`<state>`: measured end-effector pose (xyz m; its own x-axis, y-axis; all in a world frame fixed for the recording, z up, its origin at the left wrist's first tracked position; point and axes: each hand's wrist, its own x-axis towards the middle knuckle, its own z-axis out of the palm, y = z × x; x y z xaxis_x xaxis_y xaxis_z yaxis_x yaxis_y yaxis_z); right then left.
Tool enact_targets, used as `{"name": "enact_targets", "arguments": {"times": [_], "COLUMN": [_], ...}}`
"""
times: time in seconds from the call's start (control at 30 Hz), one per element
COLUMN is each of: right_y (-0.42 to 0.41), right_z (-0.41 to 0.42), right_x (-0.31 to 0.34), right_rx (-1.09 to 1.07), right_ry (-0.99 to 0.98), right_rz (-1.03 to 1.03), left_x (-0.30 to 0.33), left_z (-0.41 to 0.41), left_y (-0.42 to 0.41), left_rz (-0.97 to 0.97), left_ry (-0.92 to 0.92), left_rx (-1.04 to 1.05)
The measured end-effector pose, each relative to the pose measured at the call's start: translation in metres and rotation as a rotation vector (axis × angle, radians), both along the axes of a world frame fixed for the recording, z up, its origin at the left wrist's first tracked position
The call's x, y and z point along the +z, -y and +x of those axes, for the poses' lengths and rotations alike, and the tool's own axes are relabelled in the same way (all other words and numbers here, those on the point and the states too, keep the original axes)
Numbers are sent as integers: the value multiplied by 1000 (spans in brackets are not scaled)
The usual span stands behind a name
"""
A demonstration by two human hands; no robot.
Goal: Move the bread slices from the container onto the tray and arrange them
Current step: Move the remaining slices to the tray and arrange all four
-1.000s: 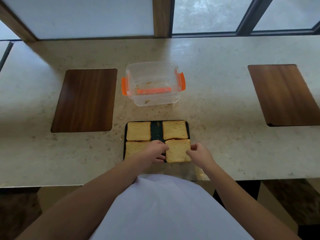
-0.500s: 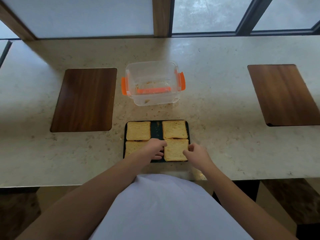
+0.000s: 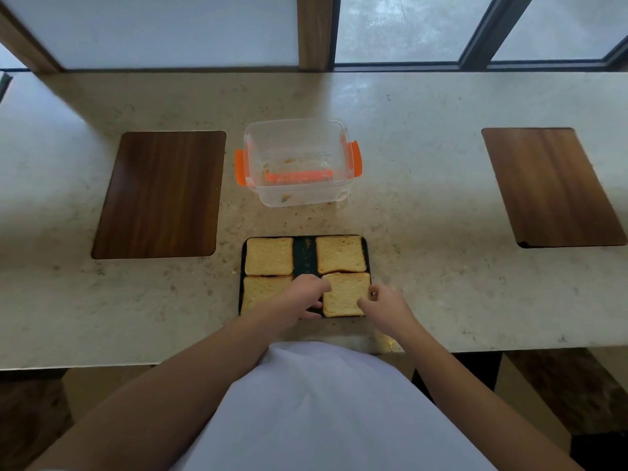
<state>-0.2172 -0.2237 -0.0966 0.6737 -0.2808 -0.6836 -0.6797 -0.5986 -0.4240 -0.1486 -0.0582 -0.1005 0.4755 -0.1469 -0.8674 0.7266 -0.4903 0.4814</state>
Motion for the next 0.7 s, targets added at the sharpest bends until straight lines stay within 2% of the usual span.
{"name": "enact_targets", "arguments": {"times": [0.13, 0.23, 0.33, 0.47, 0.57, 0.7], "right_y": [-2, -10, -25, -53, -74, -97], "right_z": [3, 13, 28, 51, 69, 86], "right_x": [1, 7, 14, 19, 17, 16], "right_rx": [-34, -21, 6, -18, -19, 31], "right_ry": [27, 105, 113, 3, -32, -63], "right_rz": [8, 17, 117, 320, 349, 351], "left_x": [1, 3, 4, 1, 5, 10], "left_z": [0, 4, 16, 38, 46, 53], "left_y": [-7, -25, -58, -107, -125, -125], "left_rz": [-22, -23, 37, 106, 103, 106], "left_ry": [56, 177, 267, 263, 243, 224], "left_rx": [-7, 55, 141, 238, 302, 270]}}
